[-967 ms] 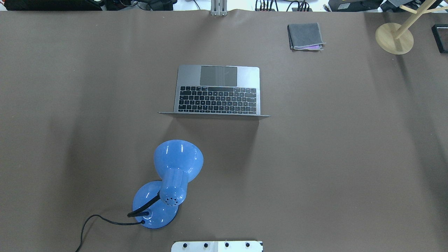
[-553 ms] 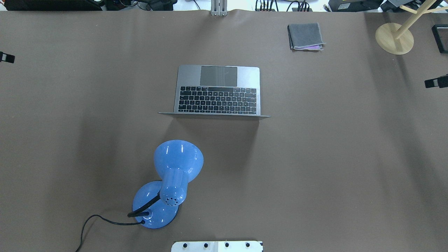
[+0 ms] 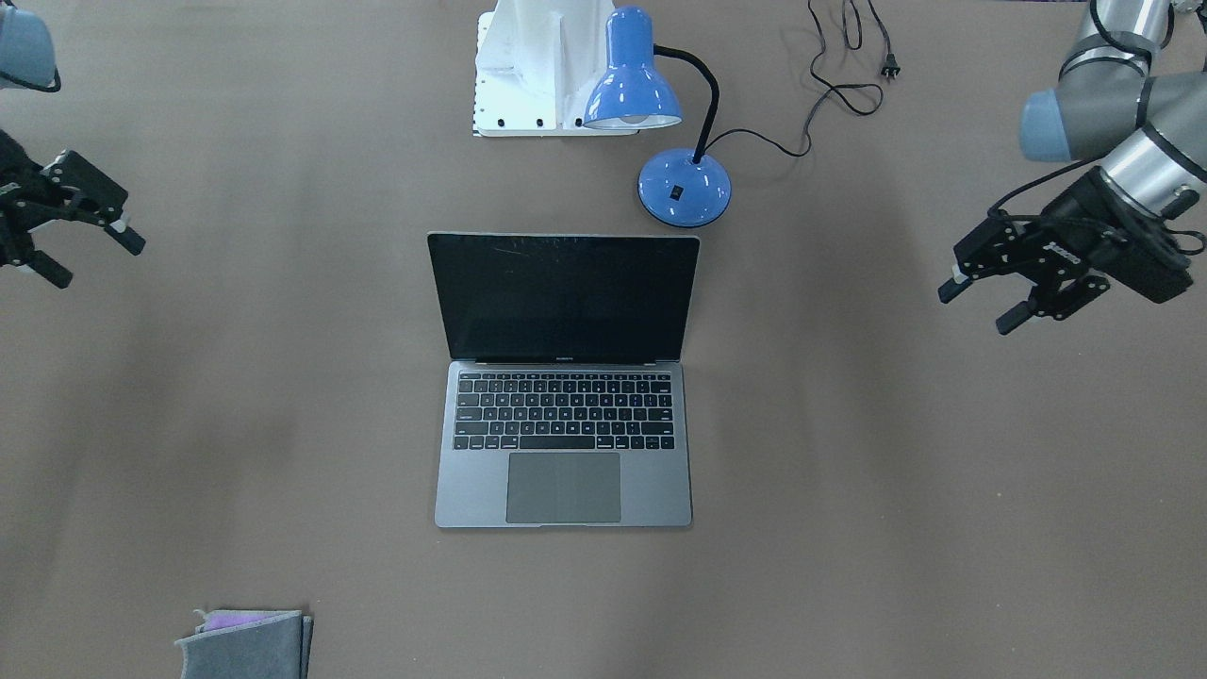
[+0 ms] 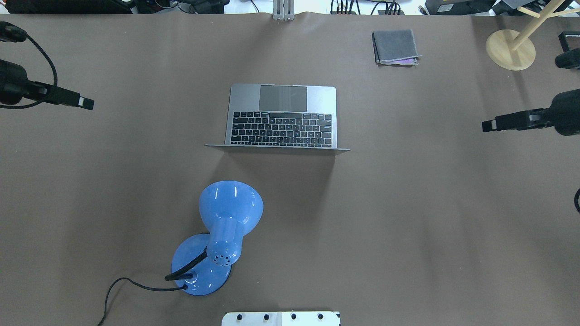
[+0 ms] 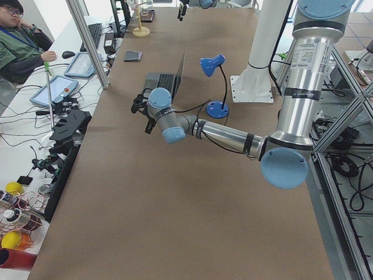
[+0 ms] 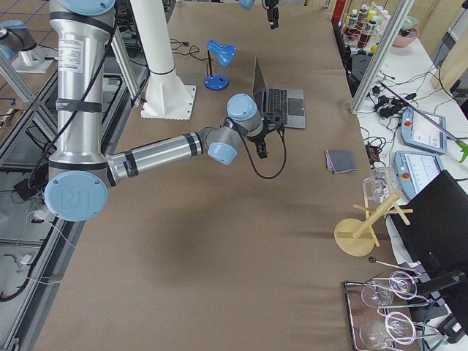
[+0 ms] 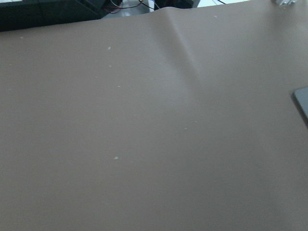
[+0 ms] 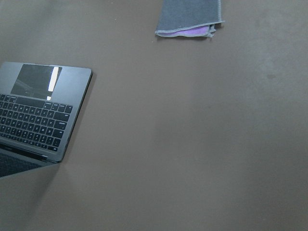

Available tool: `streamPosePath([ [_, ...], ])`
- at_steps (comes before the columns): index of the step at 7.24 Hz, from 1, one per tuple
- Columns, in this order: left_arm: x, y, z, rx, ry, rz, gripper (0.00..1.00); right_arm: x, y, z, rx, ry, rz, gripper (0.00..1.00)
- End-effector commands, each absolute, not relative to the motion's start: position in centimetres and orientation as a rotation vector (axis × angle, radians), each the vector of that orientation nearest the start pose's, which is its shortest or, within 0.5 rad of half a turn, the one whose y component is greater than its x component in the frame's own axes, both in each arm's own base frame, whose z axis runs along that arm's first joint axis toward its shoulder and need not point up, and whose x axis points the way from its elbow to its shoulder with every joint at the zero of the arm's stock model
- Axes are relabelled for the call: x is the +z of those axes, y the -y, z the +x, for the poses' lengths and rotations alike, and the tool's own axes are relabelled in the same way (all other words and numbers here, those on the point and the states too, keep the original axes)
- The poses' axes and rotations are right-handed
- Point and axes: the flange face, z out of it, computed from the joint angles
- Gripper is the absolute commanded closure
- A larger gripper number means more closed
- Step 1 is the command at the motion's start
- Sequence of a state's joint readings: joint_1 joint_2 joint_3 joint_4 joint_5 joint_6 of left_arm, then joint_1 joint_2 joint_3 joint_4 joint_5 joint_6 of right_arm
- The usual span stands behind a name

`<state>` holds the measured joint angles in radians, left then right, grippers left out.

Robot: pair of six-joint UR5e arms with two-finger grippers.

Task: Close laptop

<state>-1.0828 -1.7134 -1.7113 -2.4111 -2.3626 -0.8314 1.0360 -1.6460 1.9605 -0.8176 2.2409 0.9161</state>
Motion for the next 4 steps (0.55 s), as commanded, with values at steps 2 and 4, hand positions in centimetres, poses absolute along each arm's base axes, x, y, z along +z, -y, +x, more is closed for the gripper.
streamPosePath([
  [2, 37.1, 46.9, 25.1, 0.186, -1.284, 0.327, 1.0, 38.1, 39.0, -22.7, -0.039, 1.186, 0.294, 1.0],
  [4, 36.4, 45.1, 27.3, 0.193, -1.322, 0.277, 1.0, 37.6, 36.8, -26.0, -0.048, 1.178, 0.29, 1.0],
])
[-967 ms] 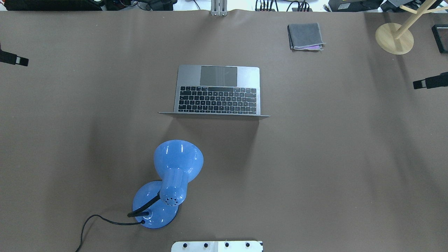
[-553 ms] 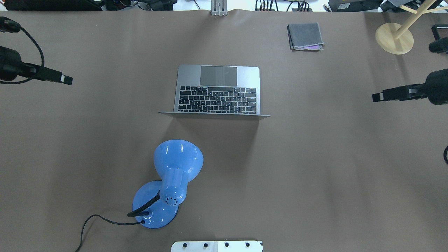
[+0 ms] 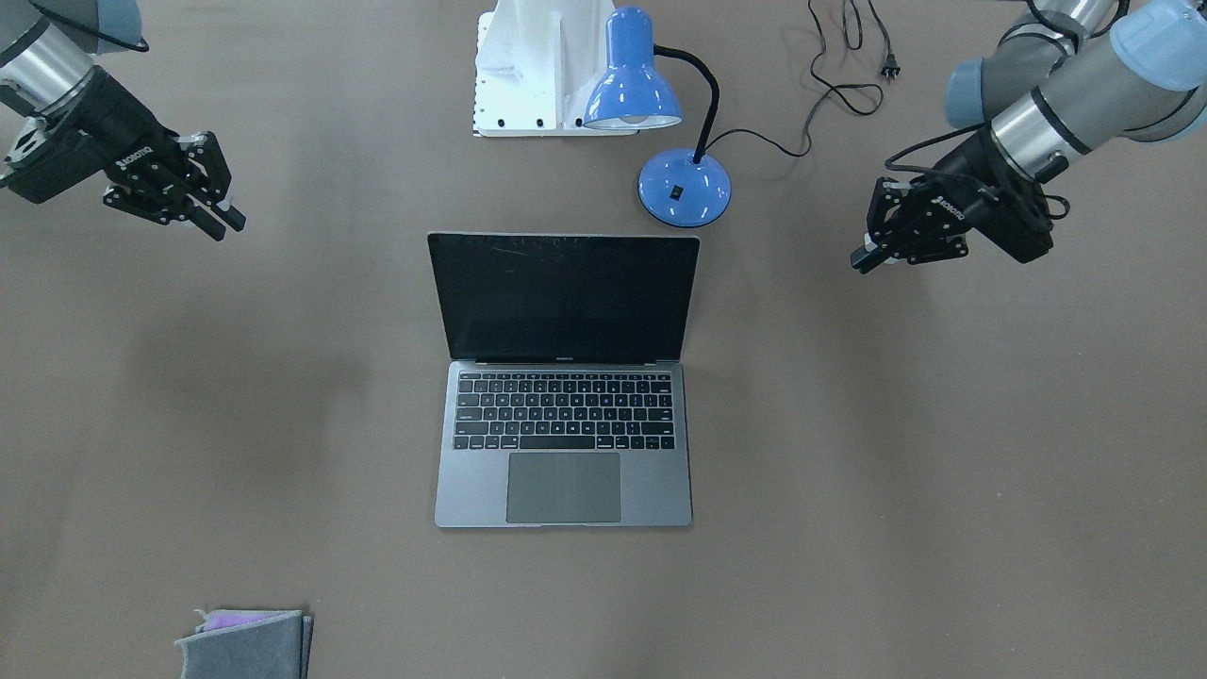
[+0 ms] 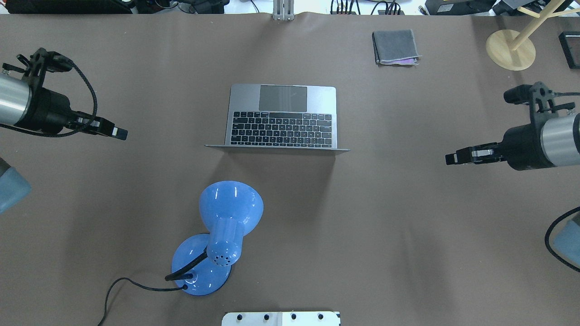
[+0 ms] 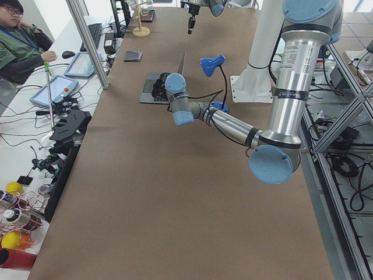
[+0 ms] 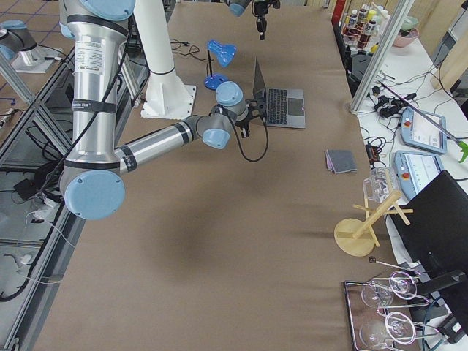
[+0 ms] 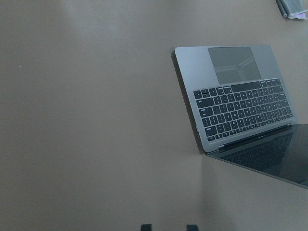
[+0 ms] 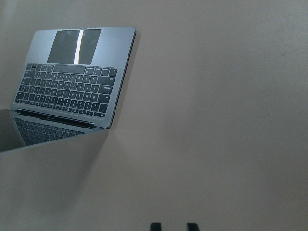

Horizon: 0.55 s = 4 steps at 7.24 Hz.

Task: Close laptop

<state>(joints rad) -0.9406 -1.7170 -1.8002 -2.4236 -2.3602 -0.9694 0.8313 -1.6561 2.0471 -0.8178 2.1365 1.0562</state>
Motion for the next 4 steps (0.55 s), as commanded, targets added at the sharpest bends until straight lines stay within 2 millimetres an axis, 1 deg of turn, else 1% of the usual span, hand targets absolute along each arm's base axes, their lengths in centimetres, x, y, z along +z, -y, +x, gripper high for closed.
streamPosePath([
  [1, 36.0, 43.6, 29.1, 0.185, -1.36, 0.229, 1.0, 36.4, 35.4, -27.5, -0.036, 1.191, 0.286, 1.0],
  [2, 35.9, 42.4, 30.5, 0.207, -1.38, 0.207, 1.0, 36.2, 34.7, -28.5, -0.048, 1.193, 0.284, 1.0],
  [3, 35.6, 41.2, 32.2, 0.222, -1.391, 0.187, 1.0, 35.5, 33.8, -29.7, -0.033, 1.201, 0.281, 1.0],
  [4, 34.6, 40.3, 33.9, 0.184, -1.425, 0.186, 1.0, 34.3, 33.0, -30.6, -0.012, 1.222, 0.279, 1.0],
])
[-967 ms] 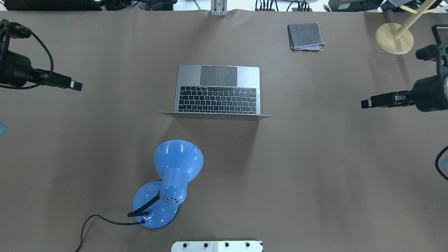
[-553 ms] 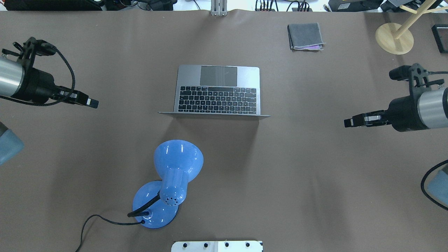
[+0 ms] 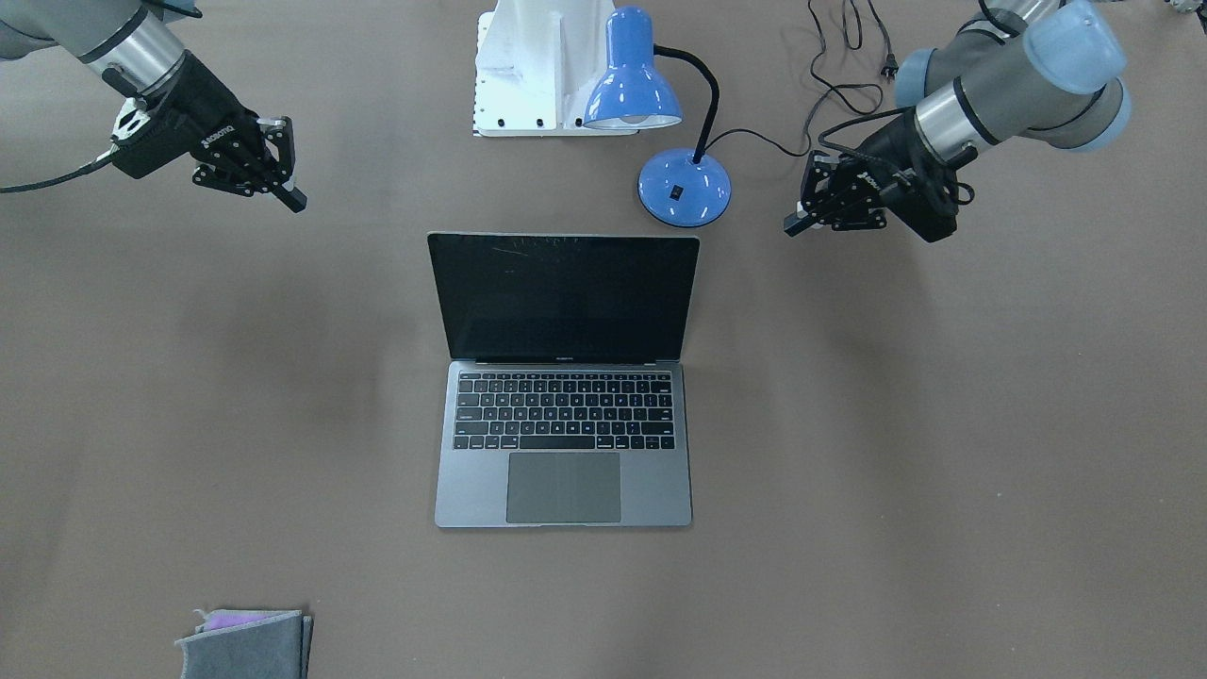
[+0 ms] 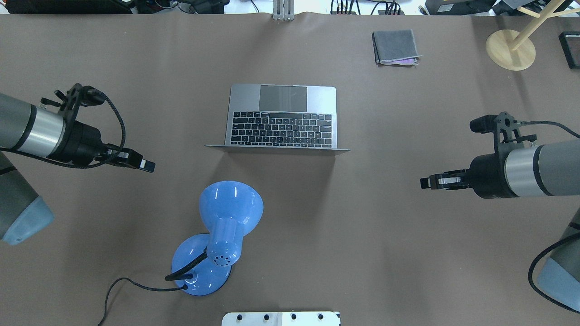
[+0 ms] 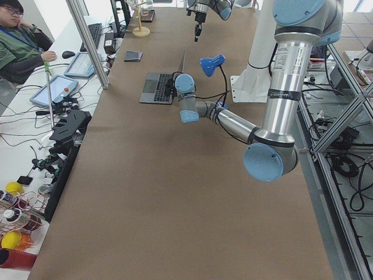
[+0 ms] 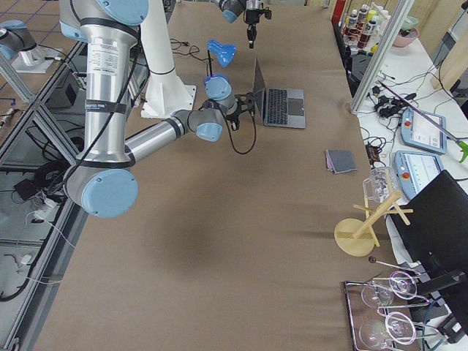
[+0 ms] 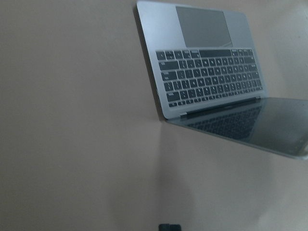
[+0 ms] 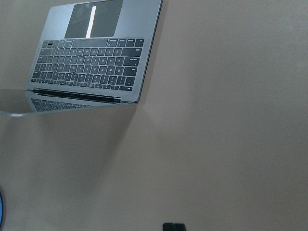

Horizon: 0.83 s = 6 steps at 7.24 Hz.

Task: Close laptop

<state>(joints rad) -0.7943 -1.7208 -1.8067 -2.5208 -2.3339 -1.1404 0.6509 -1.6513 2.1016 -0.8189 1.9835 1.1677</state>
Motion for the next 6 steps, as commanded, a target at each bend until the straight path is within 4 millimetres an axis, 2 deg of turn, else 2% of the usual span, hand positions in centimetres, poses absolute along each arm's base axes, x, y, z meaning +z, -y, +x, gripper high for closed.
streamPosePath([
  [1, 32.9, 40.0, 35.3, 0.179, -1.449, 0.183, 1.0, 33.2, 32.9, -31.4, -0.015, 1.237, 0.289, 1.0],
  [3, 30.2, 40.3, 36.7, 0.147, -1.484, 0.18, 1.0, 30.1, 33.1, -33.9, 0.024, 1.26, 0.295, 1.0],
  [4, 29.1, 40.6, 37.0, 0.138, -1.498, 0.176, 1.0, 27.5, 33.9, -35.2, 0.033, 1.257, 0.291, 1.0],
  [5, 28.7, 40.8, 37.6, 0.133, -1.5, 0.178, 1.0, 25.7, 33.9, -36.6, 0.036, 1.251, 0.297, 1.0],
  [6, 28.7, 40.5, 38.7, 0.129, -1.496, 0.18, 1.0, 24.9, 33.6, -38.0, 0.037, 1.239, 0.304, 1.0],
])
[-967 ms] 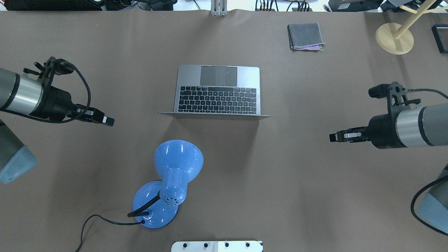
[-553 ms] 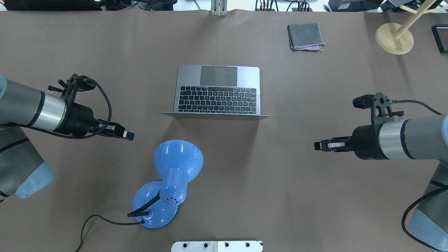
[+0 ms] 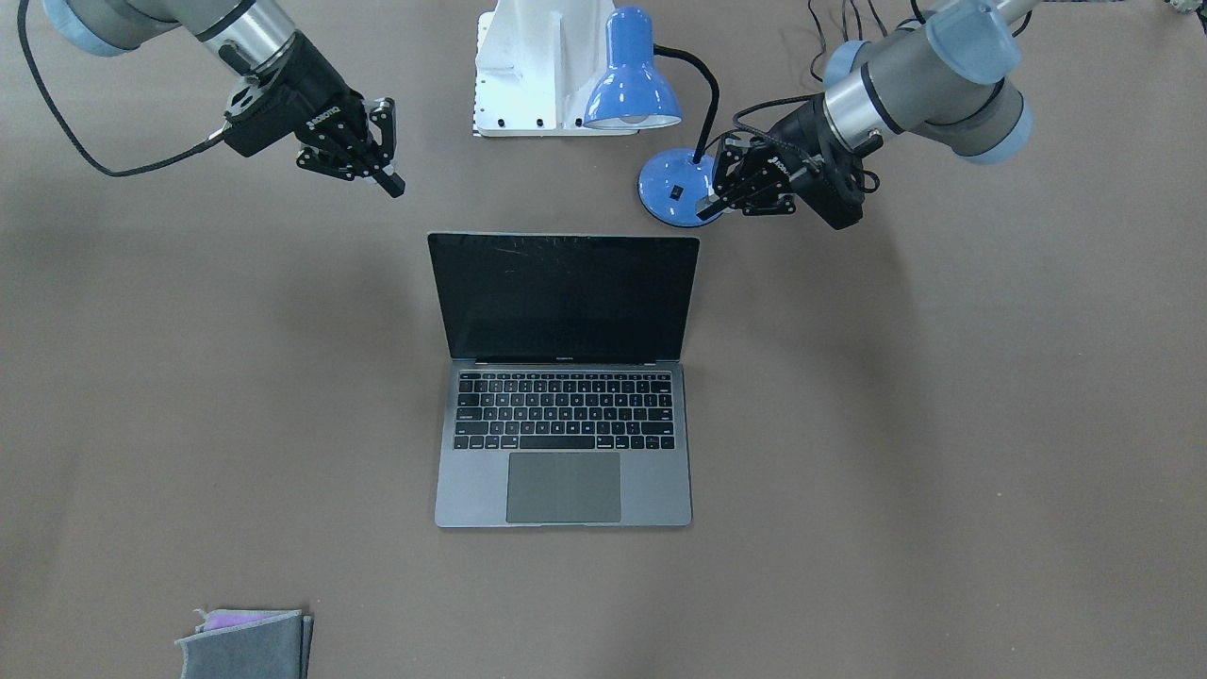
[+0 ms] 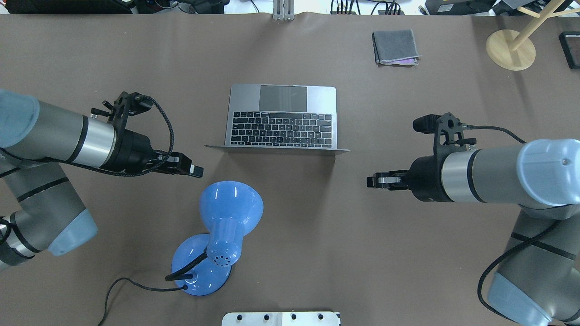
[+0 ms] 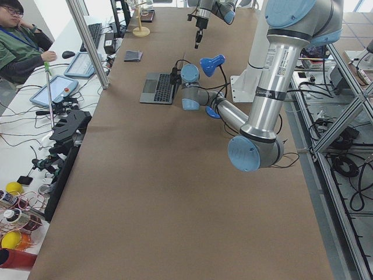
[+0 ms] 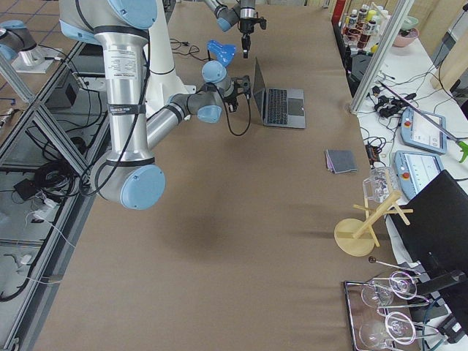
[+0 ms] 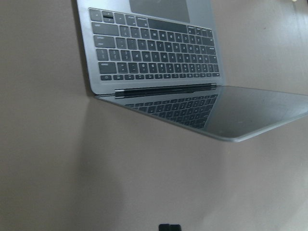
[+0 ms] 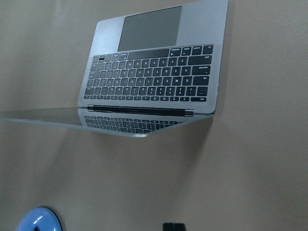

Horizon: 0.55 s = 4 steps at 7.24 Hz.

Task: Close laptop

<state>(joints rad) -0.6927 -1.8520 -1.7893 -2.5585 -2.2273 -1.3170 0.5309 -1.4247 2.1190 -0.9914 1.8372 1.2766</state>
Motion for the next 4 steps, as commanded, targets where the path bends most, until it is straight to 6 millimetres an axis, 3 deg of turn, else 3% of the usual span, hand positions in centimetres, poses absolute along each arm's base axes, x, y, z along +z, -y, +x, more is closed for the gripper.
streamPosePath([
  [1, 28.7, 40.6, 39.3, 0.126, -1.493, 0.181, 1.0, 24.6, 33.5, -38.2, 0.035, 1.237, 0.303, 1.0],
  [4, 27.7, 40.4, 39.9, 0.121, -1.506, 0.182, 1.0, 23.9, 33.3, -40.0, 0.028, 1.241, 0.311, 1.0],
])
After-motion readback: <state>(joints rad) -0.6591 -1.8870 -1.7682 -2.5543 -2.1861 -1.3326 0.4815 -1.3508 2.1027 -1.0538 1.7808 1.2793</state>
